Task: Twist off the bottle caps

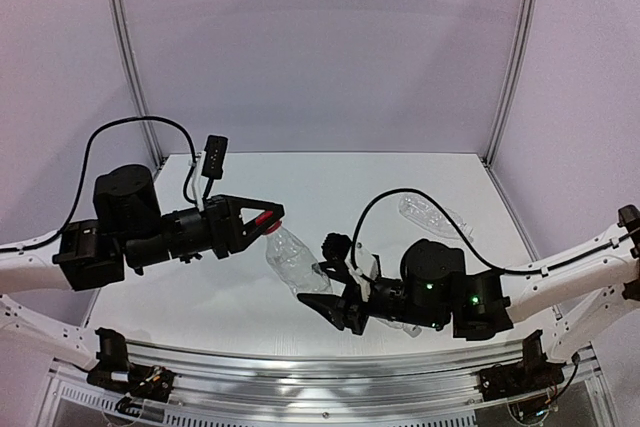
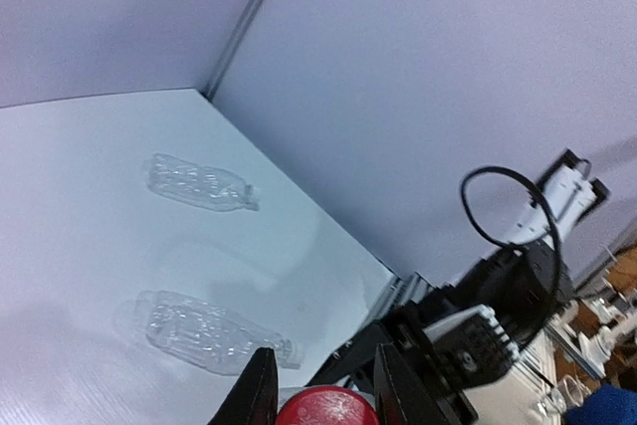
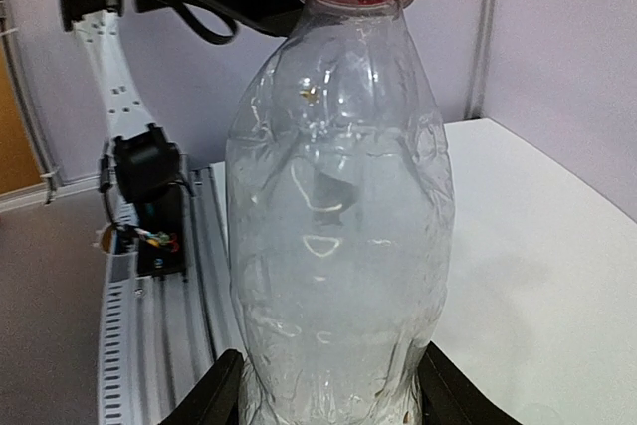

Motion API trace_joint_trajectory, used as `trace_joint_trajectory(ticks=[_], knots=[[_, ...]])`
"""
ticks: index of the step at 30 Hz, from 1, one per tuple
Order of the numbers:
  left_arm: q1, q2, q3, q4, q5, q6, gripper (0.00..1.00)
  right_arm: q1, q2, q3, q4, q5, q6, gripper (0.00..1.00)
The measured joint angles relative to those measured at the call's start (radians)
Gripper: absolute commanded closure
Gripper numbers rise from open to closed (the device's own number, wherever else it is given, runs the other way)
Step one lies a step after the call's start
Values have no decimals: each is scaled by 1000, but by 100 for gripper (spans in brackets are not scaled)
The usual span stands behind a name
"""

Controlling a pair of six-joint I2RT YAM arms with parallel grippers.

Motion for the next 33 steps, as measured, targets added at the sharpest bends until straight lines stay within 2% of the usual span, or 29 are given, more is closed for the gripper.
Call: trace_joint_trajectory(ticks=[3, 6, 9, 15, 19, 23, 28, 33], knots=[[-10, 41, 30, -38, -121, -43, 83, 13, 43, 34, -24, 105, 2, 100], [-14, 68, 34, -56, -195, -76, 76, 15, 75, 51, -50, 174, 3, 100], [-20, 72, 32, -74, -229, -101, 60, 23, 87, 55, -60, 205, 1, 100], [-29, 22, 22, -127, -278, -91, 19, 19, 87, 56, -63, 272, 24, 100], [-29, -41, 13, -152, -302, -66, 4, 18, 79, 56, -72, 277, 46, 100], [-27, -113, -6, -170, -312, -36, 1, 18, 46, 57, -92, 250, 90, 100], [-12, -191, -10, -204, -306, 4, 1, 18, -3, 95, -156, 136, 206, 100], [40, -241, -30, -193, -219, 40, 3, 18, -68, 130, -214, 14, 338, 100]])
